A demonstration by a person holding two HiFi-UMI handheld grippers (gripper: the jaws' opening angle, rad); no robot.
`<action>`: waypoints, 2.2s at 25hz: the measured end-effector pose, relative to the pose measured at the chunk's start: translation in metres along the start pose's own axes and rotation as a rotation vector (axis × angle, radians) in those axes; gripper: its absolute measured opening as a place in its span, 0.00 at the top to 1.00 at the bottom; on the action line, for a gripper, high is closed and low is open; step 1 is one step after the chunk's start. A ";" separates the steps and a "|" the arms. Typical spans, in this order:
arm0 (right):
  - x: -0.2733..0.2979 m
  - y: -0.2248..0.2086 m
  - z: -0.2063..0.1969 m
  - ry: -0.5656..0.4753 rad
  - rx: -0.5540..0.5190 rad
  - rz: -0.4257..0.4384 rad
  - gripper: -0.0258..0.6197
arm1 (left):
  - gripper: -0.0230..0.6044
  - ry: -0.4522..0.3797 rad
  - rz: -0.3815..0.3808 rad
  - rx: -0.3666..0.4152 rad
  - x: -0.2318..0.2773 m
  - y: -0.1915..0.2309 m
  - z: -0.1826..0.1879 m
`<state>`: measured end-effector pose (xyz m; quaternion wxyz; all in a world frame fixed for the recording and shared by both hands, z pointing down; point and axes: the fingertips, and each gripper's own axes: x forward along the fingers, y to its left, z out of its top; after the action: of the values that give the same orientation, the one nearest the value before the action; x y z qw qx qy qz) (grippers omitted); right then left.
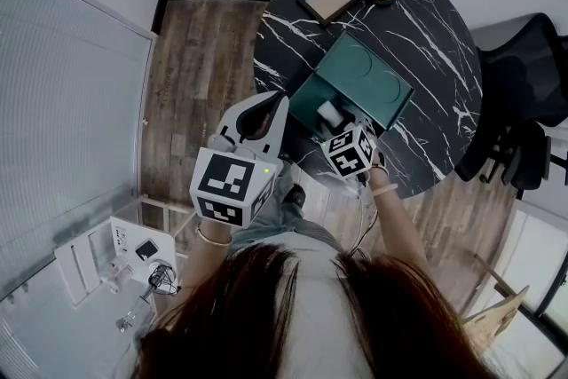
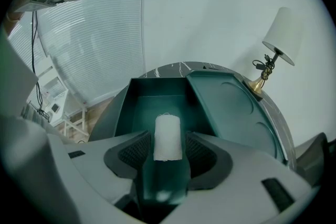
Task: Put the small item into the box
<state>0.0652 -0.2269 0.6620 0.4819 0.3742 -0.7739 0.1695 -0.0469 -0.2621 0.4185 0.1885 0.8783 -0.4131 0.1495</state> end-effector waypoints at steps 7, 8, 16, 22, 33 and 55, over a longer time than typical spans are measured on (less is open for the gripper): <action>-0.012 -0.001 0.005 -0.036 0.017 -0.015 0.62 | 0.95 -0.003 0.003 0.007 -0.006 -0.006 0.000; -0.014 -0.001 0.006 -0.042 0.020 -0.019 0.62 | 0.95 -0.004 0.003 0.009 -0.007 -0.007 0.001; -0.034 -0.004 0.010 -0.082 0.052 -0.048 0.62 | 0.95 -0.013 0.004 0.024 -0.017 -0.020 0.002; -0.052 -0.004 0.009 -0.133 0.104 -0.071 0.62 | 0.95 -0.025 0.007 0.039 -0.029 -0.035 0.002; -0.085 0.002 0.003 -0.225 0.211 -0.068 0.69 | 0.95 -0.049 0.028 0.061 -0.054 -0.061 0.002; -0.191 0.022 0.002 -0.466 0.250 -0.208 0.87 | 0.95 -0.119 0.054 0.126 -0.117 -0.123 0.004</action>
<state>0.0965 -0.1338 0.4963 0.2560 0.5371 -0.7944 0.1227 -0.0224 -0.1133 0.3401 0.1039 0.8844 -0.4367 0.1280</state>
